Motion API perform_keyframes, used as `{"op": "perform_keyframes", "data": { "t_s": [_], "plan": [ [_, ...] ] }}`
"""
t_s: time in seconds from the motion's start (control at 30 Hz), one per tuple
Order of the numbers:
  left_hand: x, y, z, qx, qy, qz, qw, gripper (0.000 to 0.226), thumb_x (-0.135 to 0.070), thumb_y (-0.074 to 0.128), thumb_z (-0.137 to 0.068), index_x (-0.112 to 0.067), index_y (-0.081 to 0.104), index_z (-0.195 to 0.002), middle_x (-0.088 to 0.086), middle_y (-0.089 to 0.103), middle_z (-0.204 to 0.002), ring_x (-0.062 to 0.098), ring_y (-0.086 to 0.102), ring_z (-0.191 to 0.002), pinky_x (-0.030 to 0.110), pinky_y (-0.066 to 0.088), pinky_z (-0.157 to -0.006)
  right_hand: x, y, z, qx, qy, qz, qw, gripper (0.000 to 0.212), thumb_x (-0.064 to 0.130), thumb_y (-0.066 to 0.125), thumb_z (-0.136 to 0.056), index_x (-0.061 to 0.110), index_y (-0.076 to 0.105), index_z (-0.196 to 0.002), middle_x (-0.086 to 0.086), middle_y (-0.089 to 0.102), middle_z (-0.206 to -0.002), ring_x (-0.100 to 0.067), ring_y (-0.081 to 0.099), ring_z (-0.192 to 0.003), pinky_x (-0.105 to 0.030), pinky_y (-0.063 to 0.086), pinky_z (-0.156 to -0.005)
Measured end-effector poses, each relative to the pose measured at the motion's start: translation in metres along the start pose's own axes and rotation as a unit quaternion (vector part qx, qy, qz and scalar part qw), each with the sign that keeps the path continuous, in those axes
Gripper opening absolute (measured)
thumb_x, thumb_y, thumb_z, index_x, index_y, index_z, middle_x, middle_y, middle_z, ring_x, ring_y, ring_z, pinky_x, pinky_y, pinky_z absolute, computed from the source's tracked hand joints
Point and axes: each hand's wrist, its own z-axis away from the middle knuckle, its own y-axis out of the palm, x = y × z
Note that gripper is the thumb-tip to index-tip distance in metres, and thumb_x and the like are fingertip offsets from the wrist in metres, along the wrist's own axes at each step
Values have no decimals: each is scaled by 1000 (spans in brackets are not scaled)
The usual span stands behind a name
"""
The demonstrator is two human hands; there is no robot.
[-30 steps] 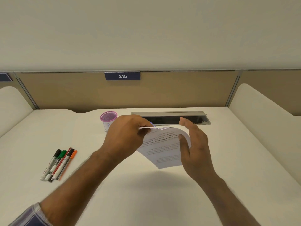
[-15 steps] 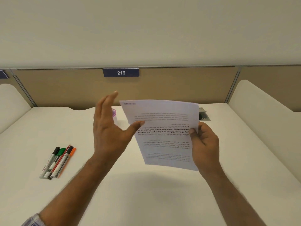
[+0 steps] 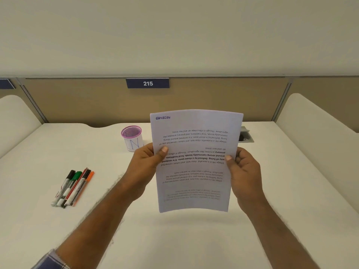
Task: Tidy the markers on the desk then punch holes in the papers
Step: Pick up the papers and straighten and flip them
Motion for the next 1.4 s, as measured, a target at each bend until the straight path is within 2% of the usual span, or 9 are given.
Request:
{"op": "perform_keyframes", "data": {
  "t_s": [0.1, 0.2, 0.33, 0.47, 0.63, 0.8, 1.0, 1.23, 1.4],
  "plan": [
    [1, 9, 6, -39, 74, 8, 996, 20, -15, 53, -97, -12, 72, -103, 1, 77, -101, 16, 72, -91, 24, 56, -75, 1, 3, 7, -29, -86, 27, 996, 13, 11, 46, -99, 12, 58, -101, 2, 70, -96, -14, 67, -88, -27, 58, -73],
    [8, 18, 16, -70, 139, 43, 987, 19, -13, 51, -95, -16, 69, -100, -8, 76, -96, 9, 69, -88, 25, 58, -79, -2, 8, 16, -58, -158, 10, 986, 12, 13, 44, -96, 19, 54, -99, 13, 65, -93, -6, 61, -86, -12, 49, -71],
    [28, 25, 18, -73, 67, 37, 994, 22, -11, 49, -99, -19, 69, -102, -9, 77, -96, 14, 71, -90, 21, 56, -71, -21, 15, 20, -45, -104, 74, 991, 14, 9, 44, -99, 18, 51, -107, 5, 62, -98, -3, 60, -89, -5, 46, -64],
    [45, 29, 16, -73, -38, -38, 996, 26, -19, 48, -102, -26, 72, -97, -6, 78, -92, 21, 72, -93, 25, 55, -70, -42, 20, 19, 7, -6, 159, 987, 20, 10, 41, -99, 14, 52, -115, 0, 61, -104, -15, 61, -95, -11, 46, -60],
    [42, 32, 23, -94, 36, -45, 994, 28, -20, 45, -103, -32, 69, -99, -8, 76, -93, 12, 72, -85, 24, 58, -68, -38, 19, 24, -36, -57, 131, 989, 15, 11, 41, -100, 16, 53, -107, 9, 61, -94, 1, 59, -88, -7, 48, -62],
    [56, 29, 26, -92, -16, -39, 995, 28, -20, 45, -103, -32, 70, -99, -10, 77, -95, 13, 72, -90, 23, 55, -70, -53, 16, 23, -2, -21, 177, 984, 21, 9, 41, -99, 13, 53, -115, 1, 62, -105, -13, 60, -96, -8, 46, -63],
    [62, 26, 32, -120, -10, 11, 993, 25, -15, 45, -102, -24, 68, -98, -14, 76, -86, 1, 70, -77, 13, 53, -61, -60, 16, 34, -5, -42, 139, 989, 21, 8, 42, -99, 21, 54, -111, 4, 63, -102, -7, 60, -96, -9, 49, -66],
    [69, 23, 36, -129, 12, -20, 991, 28, -16, 44, -103, -26, 70, -102, -8, 76, -97, 12, 71, -89, 27, 59, -74, -70, 14, 37, 4, -30, 120, 992, 23, 8, 41, -100, 14, 56, -116, 3, 65, -104, -11, 61, -99, -9, 50, -69],
    [75, 21, 40, -123, -14, -26, 992, 25, -19, 43, -103, -24, 68, -108, -10, 76, -97, 13, 71, -91, 20, 56, -67, -81, 15, 40, 34, -1, 134, 990, 24, 11, 40, -100, 14, 57, -118, 1, 66, -108, -14, 62, -102, -11, 48, -72]
  ]
}}
